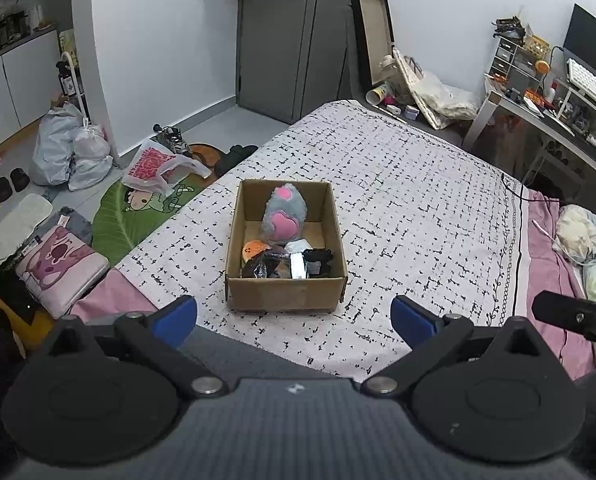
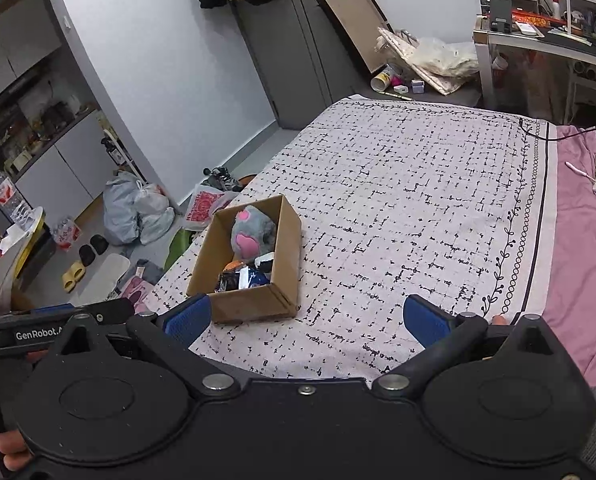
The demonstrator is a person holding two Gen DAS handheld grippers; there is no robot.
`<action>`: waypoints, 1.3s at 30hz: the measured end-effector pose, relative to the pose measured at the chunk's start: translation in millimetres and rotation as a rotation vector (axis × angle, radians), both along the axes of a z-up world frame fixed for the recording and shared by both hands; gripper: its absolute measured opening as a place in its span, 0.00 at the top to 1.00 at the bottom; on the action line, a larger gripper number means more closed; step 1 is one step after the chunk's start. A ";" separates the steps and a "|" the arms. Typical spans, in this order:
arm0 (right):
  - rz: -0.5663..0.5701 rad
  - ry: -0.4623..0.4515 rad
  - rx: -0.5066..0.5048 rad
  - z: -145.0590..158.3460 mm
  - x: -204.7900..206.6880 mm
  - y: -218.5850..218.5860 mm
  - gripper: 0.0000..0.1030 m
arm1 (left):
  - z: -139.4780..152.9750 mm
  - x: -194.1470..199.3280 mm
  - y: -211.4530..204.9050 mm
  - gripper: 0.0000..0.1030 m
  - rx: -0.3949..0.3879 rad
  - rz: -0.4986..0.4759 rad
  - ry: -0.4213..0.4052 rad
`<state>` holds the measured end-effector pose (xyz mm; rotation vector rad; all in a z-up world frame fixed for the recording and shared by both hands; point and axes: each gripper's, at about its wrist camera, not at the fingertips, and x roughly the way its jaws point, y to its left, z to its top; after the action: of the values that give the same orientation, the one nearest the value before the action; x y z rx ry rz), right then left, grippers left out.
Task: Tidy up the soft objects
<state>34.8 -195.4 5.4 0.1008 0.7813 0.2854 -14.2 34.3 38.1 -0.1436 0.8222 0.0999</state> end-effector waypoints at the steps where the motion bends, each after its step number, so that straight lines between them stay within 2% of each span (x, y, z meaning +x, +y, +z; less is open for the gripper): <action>1: -0.001 0.001 -0.002 -0.6 0.0 -0.1 0.00 | -0.3 0.1 -0.4 0.01 0.001 -0.001 0.001; 10: -0.018 0.024 -0.009 -6.7 7.1 -3.7 0.00 | -2.1 -0.1 -3.1 0.01 0.009 -0.010 0.003; 39: 0.009 0.021 -0.007 -7.3 5.8 -3.5 0.00 | -4.8 0.5 -7.0 0.01 0.021 -0.017 0.010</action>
<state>40.6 -198.9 -1.9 0.0939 0.8040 0.2909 -13.7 27.3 33.3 -0.1165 0.8318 0.0935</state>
